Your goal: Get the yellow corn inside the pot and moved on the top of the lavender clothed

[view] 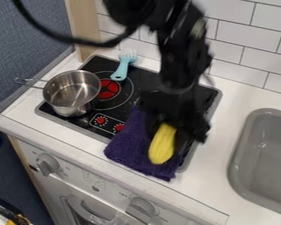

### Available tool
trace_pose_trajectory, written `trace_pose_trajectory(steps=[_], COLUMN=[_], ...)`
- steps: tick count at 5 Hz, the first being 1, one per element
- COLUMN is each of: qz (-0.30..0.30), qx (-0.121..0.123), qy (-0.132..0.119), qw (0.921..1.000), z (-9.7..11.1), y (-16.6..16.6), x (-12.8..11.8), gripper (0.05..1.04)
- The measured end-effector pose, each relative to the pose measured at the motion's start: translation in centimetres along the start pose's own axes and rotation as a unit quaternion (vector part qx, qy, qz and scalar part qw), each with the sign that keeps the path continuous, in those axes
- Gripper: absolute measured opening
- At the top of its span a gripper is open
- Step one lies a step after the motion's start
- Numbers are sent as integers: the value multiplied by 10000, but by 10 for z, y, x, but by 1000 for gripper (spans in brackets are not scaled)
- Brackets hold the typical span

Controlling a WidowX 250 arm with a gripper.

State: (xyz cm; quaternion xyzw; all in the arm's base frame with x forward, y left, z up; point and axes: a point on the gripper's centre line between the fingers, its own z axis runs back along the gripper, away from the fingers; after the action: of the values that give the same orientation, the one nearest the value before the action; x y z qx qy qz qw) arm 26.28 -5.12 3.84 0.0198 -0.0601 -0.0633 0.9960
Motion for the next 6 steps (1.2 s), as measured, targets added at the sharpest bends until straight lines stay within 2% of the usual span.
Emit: trace_pose_trajectory(steps=[1,2,3,4,5,6], qz=[65,233,435,504,469,383], qx=[66,108,125,86,49,46], qy=[-174,-155,-271,-249,-100,-68], qw=[9998,9996,9986,9984,9988,9992], z=[-7,-6,3,2,-4,-2], y=[4,12,21,24,26,26], x=[0,-2,-4,-4,-7,-7], gripper=[636,636,636,702,971,1011])
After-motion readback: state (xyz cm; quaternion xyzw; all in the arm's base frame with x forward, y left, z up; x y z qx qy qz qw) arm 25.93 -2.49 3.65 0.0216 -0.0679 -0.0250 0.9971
